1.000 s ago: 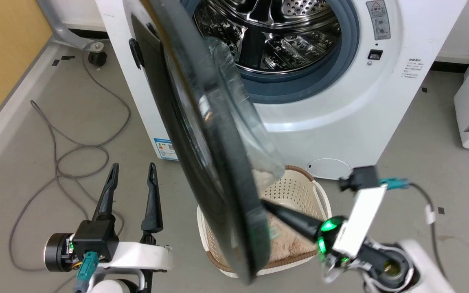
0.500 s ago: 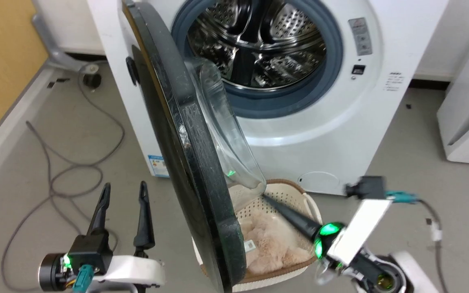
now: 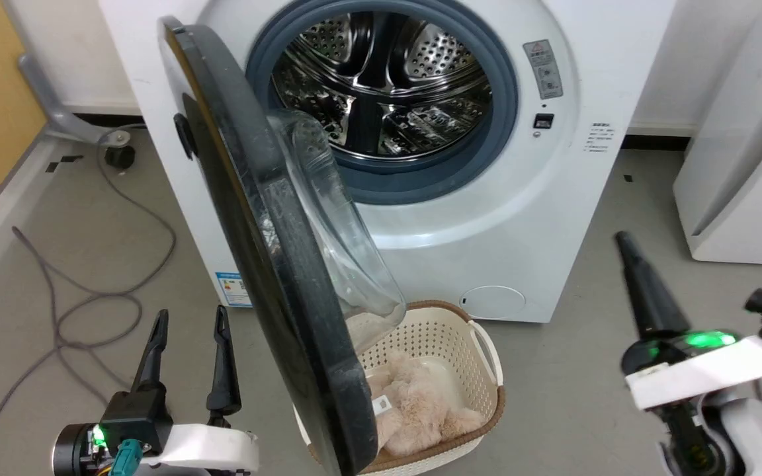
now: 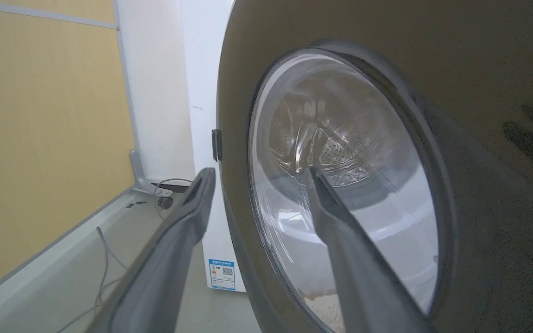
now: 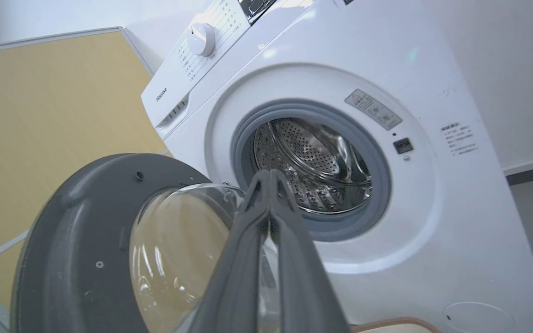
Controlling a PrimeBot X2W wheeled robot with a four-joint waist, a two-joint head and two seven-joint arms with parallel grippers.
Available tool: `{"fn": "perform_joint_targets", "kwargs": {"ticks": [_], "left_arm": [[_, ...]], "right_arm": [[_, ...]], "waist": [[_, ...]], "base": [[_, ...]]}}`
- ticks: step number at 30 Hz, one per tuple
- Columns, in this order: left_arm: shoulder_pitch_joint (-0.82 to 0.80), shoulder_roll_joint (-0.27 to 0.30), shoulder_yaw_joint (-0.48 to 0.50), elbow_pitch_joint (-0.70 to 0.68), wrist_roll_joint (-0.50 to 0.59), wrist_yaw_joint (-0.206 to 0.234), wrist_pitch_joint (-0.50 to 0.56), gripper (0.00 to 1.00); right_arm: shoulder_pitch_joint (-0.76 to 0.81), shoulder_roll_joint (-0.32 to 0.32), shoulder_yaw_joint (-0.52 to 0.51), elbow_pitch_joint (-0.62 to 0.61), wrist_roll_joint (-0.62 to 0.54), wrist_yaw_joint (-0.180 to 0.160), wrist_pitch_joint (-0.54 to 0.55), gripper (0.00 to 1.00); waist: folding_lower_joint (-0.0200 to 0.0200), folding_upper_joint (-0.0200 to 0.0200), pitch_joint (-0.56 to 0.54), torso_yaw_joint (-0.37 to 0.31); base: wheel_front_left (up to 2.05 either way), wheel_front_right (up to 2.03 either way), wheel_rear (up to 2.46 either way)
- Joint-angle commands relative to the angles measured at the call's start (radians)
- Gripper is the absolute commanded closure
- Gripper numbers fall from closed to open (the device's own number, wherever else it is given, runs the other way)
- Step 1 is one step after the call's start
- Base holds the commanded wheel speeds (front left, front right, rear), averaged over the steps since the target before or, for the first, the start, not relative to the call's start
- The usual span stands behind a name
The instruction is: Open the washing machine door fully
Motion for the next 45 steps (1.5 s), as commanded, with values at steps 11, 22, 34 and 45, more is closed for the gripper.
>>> {"fn": "perform_joint_targets", "kwargs": {"ticks": [11, 22, 34, 45], "left_arm": [[0.023, 0.001, 0.017, -0.009, 0.012, -0.004, -0.006, 0.00], [0.031, 0.001, 0.011, -0.003, 0.007, -0.002, -0.006, 0.00], [0.034, 0.001, 0.018, 0.005, 0.001, 0.010, -0.006, 0.00], [0.006, 0.001, 0.062, -0.051, 0.004, 0.011, -0.006, 1.00]], "right_arm": [[0.154, 0.159, -0.283, -0.096, -0.652, 0.001, -0.019, 1.00], [0.296, 0.241, -0.346, -0.011, -0.790, 0.001, -0.019, 1.00], [0.321, 0.254, -0.367, 0.000, -0.859, 0.001, -0.019, 0.00], [0.324, 0.255, -0.373, -0.008, -0.860, 0.001, -0.019, 0.00]], "waist": [[0.0000, 0.0000, -0.012, -0.020], [0.0000, 0.0000, -0.022, -0.016], [0.0000, 0.0000, -0.028, -0.016], [0.0000, 0.0000, -0.028, -0.007]], "base": [[0.00, 0.00, 0.00], [0.00, 0.00, 0.00], [0.00, 0.00, 0.00], [0.00, 0.00, 0.00]]}}
